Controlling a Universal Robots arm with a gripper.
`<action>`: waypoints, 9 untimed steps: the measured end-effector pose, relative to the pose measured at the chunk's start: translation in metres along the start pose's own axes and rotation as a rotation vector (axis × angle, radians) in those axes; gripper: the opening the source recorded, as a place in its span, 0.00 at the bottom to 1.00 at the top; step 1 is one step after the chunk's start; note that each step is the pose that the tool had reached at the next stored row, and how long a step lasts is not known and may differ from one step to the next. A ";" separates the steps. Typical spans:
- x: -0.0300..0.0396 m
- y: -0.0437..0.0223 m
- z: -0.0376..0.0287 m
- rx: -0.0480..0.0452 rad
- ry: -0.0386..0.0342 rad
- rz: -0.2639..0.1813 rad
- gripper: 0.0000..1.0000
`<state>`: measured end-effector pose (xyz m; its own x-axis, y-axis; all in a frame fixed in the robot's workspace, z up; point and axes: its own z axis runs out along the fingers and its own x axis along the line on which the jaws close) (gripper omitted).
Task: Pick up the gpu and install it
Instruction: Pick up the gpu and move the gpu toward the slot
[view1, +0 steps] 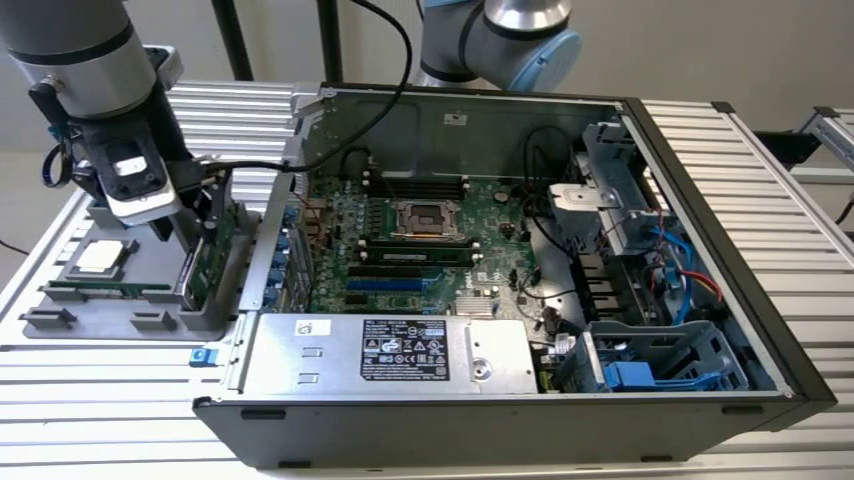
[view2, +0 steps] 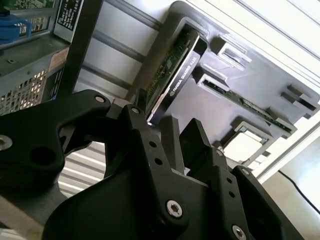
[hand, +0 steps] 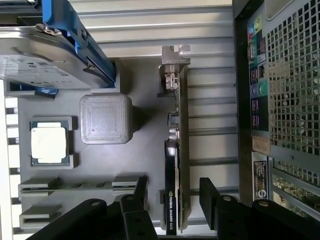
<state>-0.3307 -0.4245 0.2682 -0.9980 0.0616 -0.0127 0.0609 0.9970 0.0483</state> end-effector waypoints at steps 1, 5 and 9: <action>0.0000 -0.0001 0.0014 0.0000 0.0000 0.000 1.00; 0.0001 -0.0003 0.0064 -0.0001 0.0000 0.000 1.00; 0.0002 -0.0006 0.0111 0.0000 0.0001 0.000 1.00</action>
<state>-0.3308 -0.4245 0.2571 -0.9980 0.0616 -0.0125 0.0609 0.9970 0.0483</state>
